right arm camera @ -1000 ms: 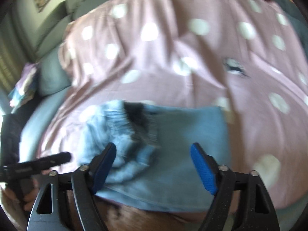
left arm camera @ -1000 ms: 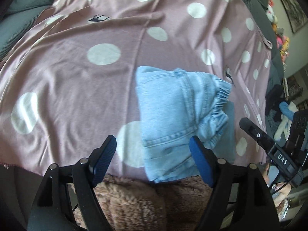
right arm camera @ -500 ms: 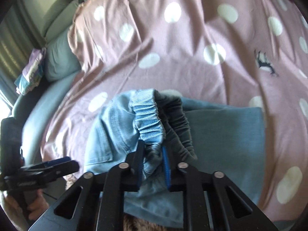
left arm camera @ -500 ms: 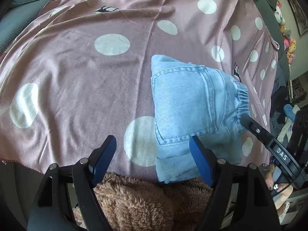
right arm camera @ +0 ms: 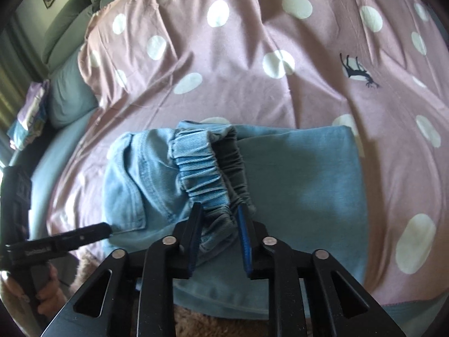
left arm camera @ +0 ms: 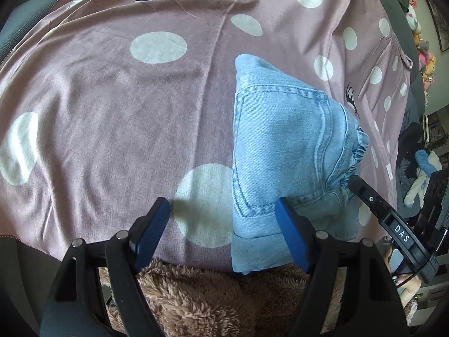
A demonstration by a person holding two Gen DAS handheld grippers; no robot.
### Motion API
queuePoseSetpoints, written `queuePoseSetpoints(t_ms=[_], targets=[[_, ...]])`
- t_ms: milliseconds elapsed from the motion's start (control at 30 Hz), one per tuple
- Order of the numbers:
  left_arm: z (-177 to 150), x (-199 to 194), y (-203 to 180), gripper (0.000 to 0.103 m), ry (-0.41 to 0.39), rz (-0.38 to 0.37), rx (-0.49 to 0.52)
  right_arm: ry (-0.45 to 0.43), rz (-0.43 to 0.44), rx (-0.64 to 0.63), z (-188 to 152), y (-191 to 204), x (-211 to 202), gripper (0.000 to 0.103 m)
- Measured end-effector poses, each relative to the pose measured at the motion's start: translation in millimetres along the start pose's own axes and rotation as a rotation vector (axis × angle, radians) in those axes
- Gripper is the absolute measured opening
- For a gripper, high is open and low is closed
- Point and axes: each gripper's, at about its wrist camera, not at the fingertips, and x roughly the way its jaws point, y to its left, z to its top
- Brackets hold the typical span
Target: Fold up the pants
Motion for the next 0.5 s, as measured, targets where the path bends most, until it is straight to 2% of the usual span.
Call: queuePoseSetpoints(t_ms=[67,133,200,333,500], targets=[[-0.3,-0.2,0.0,0.077,0.0,0.0,0.001,0.003,-0.006,-0.003,0.9,-1.8,0.9,0.031],[-0.8,-0.7,0.3,0.077,-0.001,0.002,0.0,0.01,-0.022,-0.001,1.8,-5.1,3.8,0.044],[-1.7,-2.7,1.5,0.077,-0.002,0.007,0.002,0.019,-0.019,0.006,2.7,-8.9,7.4,0.045],[-1.4,-4.1,3.3,0.077,-0.003,0.012,-0.009,0.052,0.078,0.059,4.7,-17.2,18.4,0.047],[-1.9,-6.5,5.0,0.077,-0.003,0.018,-0.015,0.063,0.118,0.062,4.6,-15.0,29.6,0.048]])
